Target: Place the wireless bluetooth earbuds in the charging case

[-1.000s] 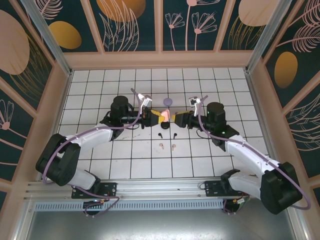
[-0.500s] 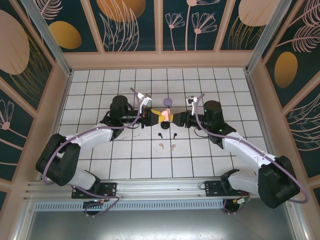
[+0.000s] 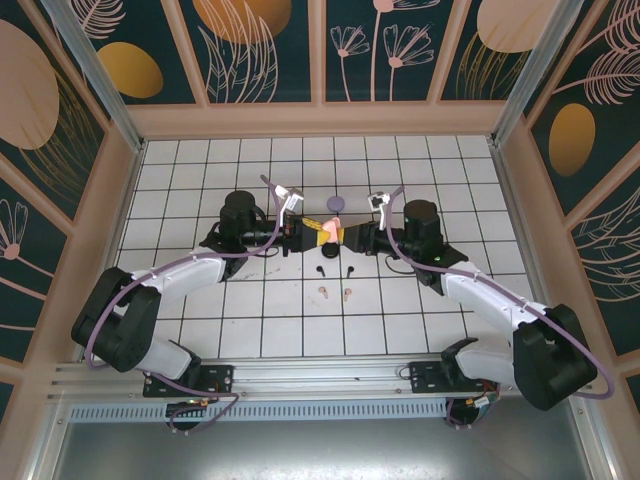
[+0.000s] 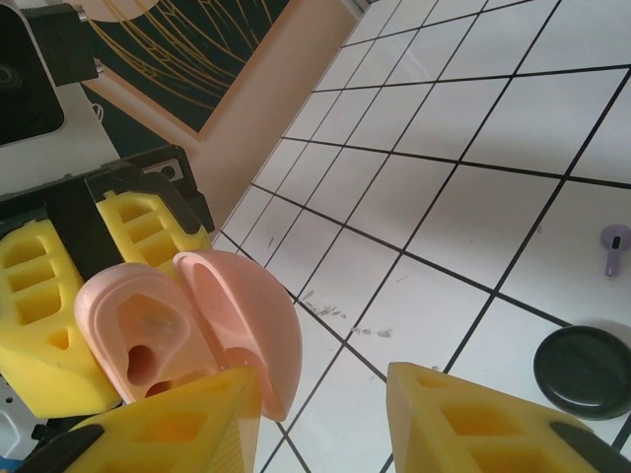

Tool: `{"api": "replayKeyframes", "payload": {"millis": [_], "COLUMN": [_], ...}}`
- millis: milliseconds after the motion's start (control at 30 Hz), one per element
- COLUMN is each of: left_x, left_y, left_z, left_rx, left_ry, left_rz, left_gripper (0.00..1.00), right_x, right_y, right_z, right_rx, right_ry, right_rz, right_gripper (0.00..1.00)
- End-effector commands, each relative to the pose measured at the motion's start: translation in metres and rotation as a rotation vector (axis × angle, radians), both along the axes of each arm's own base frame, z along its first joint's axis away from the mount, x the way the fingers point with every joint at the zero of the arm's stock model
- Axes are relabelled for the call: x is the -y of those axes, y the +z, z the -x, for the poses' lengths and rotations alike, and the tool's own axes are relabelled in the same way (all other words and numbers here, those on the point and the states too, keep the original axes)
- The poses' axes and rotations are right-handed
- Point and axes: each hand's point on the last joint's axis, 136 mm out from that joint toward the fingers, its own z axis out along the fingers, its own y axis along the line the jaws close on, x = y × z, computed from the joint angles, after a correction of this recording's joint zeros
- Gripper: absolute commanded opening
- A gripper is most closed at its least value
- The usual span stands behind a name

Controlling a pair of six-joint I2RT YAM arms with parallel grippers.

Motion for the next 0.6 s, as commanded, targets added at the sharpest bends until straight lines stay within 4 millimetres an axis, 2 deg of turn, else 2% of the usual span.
{"api": "replayKeyframes", "payload": {"millis": [0,133,400,567], "left_x": [0.004,0.004,0.004,0.004], "left_y": [0.017,0.016,0.014,0.016], "left_z": [0.002,0.002,0.002,0.001], "left_rx": [0.05,0.048,0.045,0.048], "left_ry": [-0.033,-0.033,-0.03,-0.029], "left_rz": [0.04,0.038,0.039,0.042], "left_gripper": [0.0,0.0,0.0,0.0], "right_x": [-0.007,-0.008,-0.014,-0.017], "right_y": [0.018,0.02,0.023,0.023], "right_z": [-0.006,-0.008,-0.01,-0.009], "right_rx": [0.056,0.059,0.063,0.064], "right_ry": [0.009,0.007,0.016,0.024], "right_rz": [-0.027,-0.03,-0.028,-0.024], "right_gripper": [0.36,0.31,0.29,0.13]}}
